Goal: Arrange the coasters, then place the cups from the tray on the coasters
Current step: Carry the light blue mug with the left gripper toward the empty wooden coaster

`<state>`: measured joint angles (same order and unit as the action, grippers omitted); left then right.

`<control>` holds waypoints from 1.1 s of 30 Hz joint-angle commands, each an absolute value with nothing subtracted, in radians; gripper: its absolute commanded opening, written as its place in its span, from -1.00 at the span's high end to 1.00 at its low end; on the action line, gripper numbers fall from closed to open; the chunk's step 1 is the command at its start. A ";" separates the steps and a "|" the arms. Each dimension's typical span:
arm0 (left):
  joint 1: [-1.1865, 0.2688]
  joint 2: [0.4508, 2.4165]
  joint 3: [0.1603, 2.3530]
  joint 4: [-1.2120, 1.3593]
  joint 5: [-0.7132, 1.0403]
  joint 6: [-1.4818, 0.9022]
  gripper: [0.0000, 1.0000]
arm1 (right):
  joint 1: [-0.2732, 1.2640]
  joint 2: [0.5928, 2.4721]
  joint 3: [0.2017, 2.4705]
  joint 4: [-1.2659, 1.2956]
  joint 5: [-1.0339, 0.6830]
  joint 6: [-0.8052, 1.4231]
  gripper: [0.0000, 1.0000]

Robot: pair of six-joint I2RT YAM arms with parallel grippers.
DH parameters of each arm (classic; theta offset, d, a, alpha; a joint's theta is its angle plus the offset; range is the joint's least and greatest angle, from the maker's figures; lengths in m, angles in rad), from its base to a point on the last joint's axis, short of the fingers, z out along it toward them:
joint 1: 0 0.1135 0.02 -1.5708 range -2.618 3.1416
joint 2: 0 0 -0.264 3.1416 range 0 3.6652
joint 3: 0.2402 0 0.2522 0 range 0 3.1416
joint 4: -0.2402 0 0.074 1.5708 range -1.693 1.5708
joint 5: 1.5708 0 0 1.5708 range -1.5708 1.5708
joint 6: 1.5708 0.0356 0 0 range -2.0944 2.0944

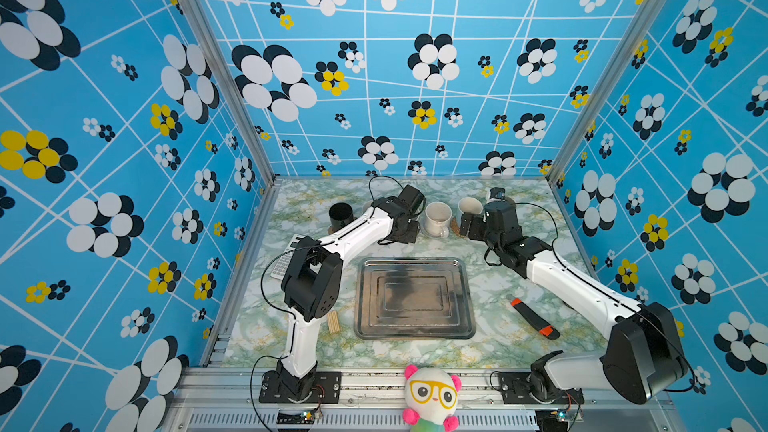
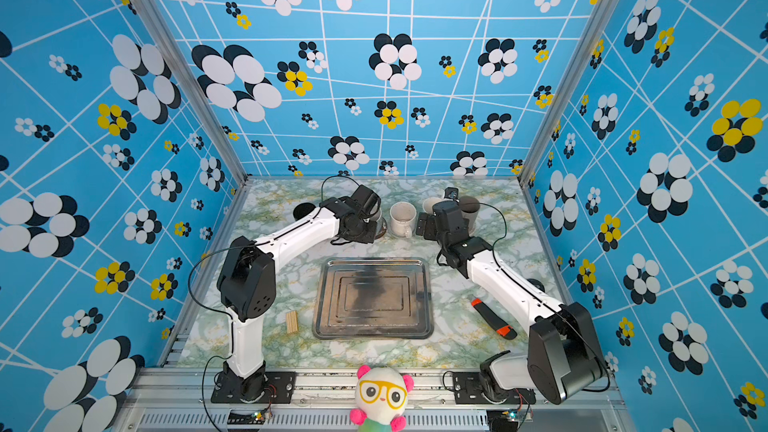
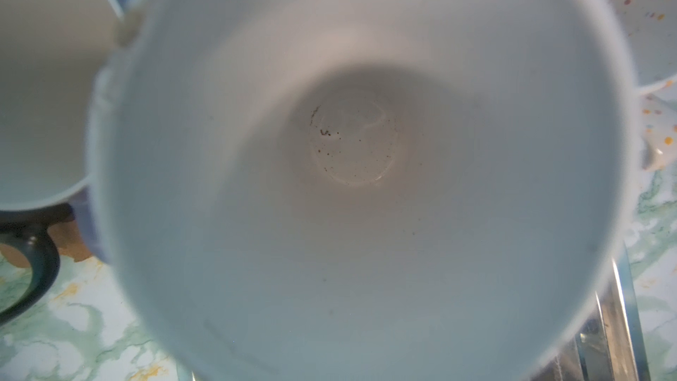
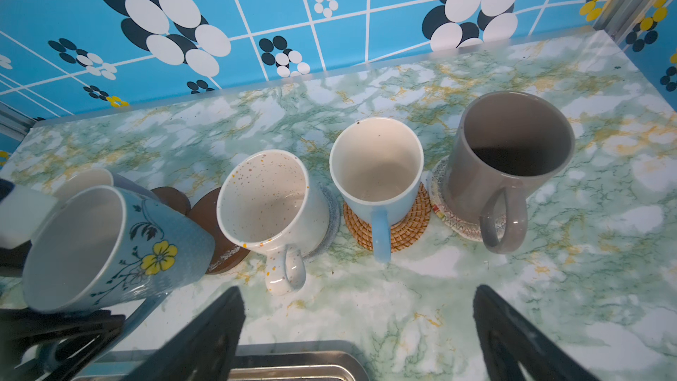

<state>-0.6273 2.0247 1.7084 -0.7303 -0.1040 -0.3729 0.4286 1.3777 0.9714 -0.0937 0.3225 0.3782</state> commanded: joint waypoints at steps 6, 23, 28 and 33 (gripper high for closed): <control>-0.602 2.063 1.794 -0.735 -0.120 -0.341 1.00 | 0.418 1.390 1.003 -0.103 0.310 0.365 -0.99; -0.572 2.112 1.830 -0.730 -0.092 -0.331 1.00 | 0.416 1.396 1.008 -0.106 0.302 0.365 -0.99; -0.571 2.120 1.835 -0.727 -0.084 -0.333 1.00 | 0.414 1.397 1.008 -0.106 0.301 0.365 -0.99; -0.568 2.133 1.841 -0.730 -0.078 -0.336 1.00 | 0.413 1.394 1.008 -0.107 0.299 0.365 -0.99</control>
